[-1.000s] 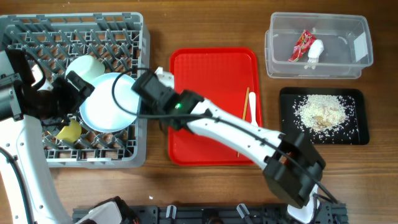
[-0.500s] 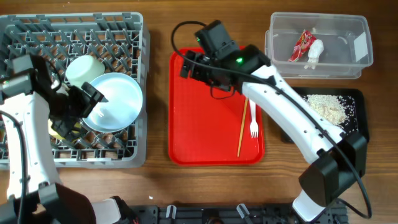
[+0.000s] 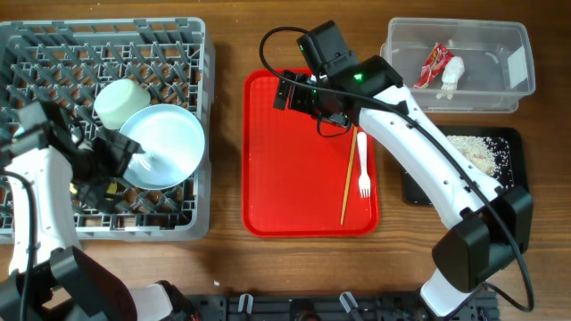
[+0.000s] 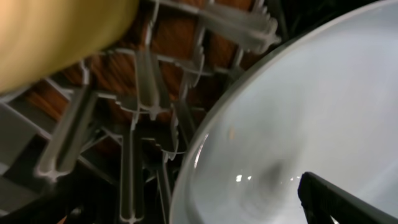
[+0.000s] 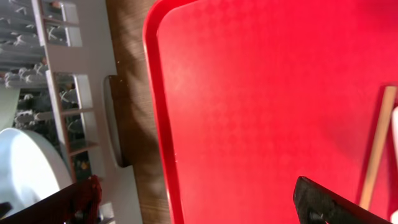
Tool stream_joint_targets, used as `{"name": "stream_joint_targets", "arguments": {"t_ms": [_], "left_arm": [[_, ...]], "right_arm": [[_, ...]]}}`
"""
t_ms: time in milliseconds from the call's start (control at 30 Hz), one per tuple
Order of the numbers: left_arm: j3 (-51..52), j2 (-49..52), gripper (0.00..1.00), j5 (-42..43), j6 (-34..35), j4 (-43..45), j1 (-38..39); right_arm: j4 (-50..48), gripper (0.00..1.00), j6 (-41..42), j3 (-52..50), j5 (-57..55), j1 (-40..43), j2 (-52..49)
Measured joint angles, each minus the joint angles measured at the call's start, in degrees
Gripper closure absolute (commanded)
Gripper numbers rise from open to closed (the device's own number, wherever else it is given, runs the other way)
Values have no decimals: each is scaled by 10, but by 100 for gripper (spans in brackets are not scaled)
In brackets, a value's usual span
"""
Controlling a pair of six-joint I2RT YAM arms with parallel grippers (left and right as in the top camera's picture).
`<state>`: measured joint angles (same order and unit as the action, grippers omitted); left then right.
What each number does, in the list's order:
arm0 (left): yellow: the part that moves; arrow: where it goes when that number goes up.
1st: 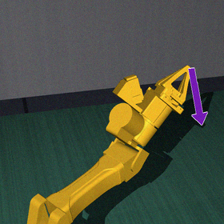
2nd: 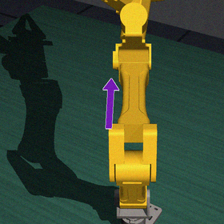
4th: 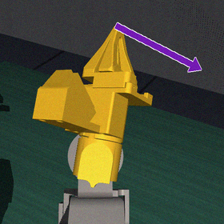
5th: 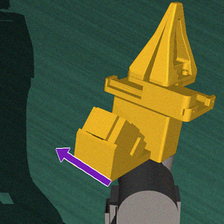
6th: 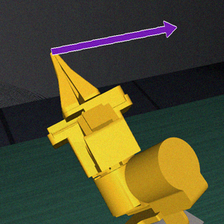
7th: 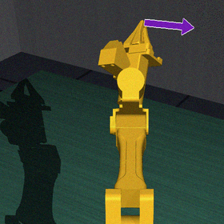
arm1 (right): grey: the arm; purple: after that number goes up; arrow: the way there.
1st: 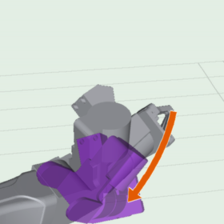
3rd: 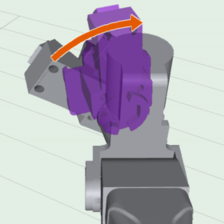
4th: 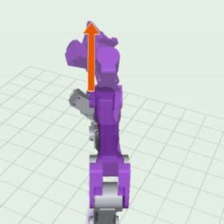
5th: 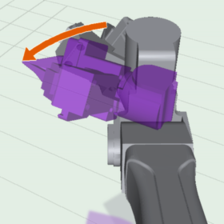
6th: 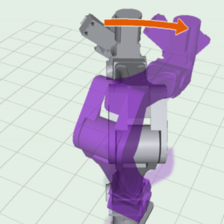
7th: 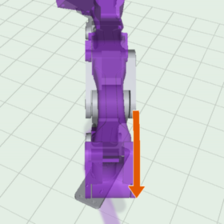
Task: Sort waste into correct bins and load items into the dishwasher rack
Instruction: 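Hand the plate to the left gripper and withdraw the right gripper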
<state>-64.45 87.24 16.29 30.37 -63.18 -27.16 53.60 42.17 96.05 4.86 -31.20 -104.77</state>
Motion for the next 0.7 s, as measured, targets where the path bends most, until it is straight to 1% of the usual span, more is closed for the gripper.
{"name": "stream_joint_targets", "arguments": {"t_ms": [100, 200, 233, 267, 300, 367, 433, 533, 700], "left_arm": [[45, 1, 0, 28, -3, 55, 0], [54, 1, 0, 40, -7, 65, 0], [54, 1, 2, 42, -7, 68, 0], [54, 1, 6, 45, -7, 70, 0], [54, 1, 16, 47, -7, 71, 0], [54, 1, 32, 49, -7, 76, 0], [54, 1, 42, 53, -9, 87, 0], [54, 1, 46, 65, -12, 114, 0], [54, 1, 48, 76, -11, 127, 0]], "right_arm": [[0, 0, -26, 0, -9, 2, 0], [0, 0, -43, 0, -9, 14, 0], [0, 0, -46, 0, -9, 21, 0], [0, 0, -48, 0, -8, 30, 0], [0, 0, -50, 0, -7, 39, 0], [0, 0, -50, 0, -1, 59, 0], [1, 0, -50, 0, 3, 73, 0], [8, 0, -50, 0, 7, 96, 0], [26, 0, -52, 0, 9, 111, 0]]}}
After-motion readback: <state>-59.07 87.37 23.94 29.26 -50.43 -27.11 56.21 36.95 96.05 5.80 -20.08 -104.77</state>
